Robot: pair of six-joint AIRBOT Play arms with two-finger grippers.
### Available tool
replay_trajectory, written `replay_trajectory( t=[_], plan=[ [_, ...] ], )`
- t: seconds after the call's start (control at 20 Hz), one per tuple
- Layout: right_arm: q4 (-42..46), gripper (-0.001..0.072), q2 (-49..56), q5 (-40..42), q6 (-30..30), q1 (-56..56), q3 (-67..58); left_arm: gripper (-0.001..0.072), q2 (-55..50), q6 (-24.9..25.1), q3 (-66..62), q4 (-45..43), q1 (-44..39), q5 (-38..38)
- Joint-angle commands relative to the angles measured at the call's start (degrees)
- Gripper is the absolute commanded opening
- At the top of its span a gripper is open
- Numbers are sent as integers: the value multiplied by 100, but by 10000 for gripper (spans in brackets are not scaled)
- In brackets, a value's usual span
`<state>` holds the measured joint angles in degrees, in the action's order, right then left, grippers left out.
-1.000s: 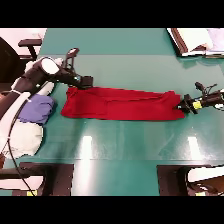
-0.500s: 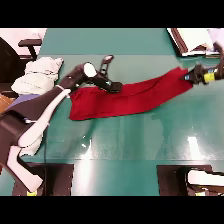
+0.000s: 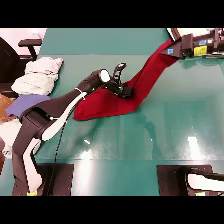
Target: Fold the shirts.
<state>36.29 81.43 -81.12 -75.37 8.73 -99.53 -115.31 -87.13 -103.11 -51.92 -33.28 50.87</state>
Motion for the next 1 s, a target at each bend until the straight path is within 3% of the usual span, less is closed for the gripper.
replay_trajectory(
  t=[0.0, 0.3, 0.55, 0.6, 0.7, 0.8, 0.85, 0.95],
  plan=[
    [-76, 14, 31, 166, -22, 428, -157, 25, 0, 17, -98, -68, 48, 9],
    [-92, 14, 437, 332, 153, 1298, -157, 25, 1364, 13, -153, -1108, 1366, 492],
    [-656, 18, 1491, 1462, 778, 2933, -258, 26, 2684, 17, -153, -1711, 2754, 949],
    [-614, 88, 1849, 1569, 935, 3268, -494, 26, 2850, 20, -153, -1716, 2938, 1016],
    [-564, 398, 2520, 1554, 1355, 3755, -1141, 26, 3093, 20, -151, -1716, 3220, 1154],
    [-142, 410, 2979, 1126, 1259, 3904, -1729, 26, 3217, 24, -151, -1716, 3346, 1351],
    [173, 405, 3053, 837, 914, 3838, -1845, 26, 3228, 72, -151, -1722, 3368, 1445],
    [498, 405, 2903, 431, 728, 3515, -1513, 26, 3228, 153, -151, -1725, 3366, 1626]
  ],
)
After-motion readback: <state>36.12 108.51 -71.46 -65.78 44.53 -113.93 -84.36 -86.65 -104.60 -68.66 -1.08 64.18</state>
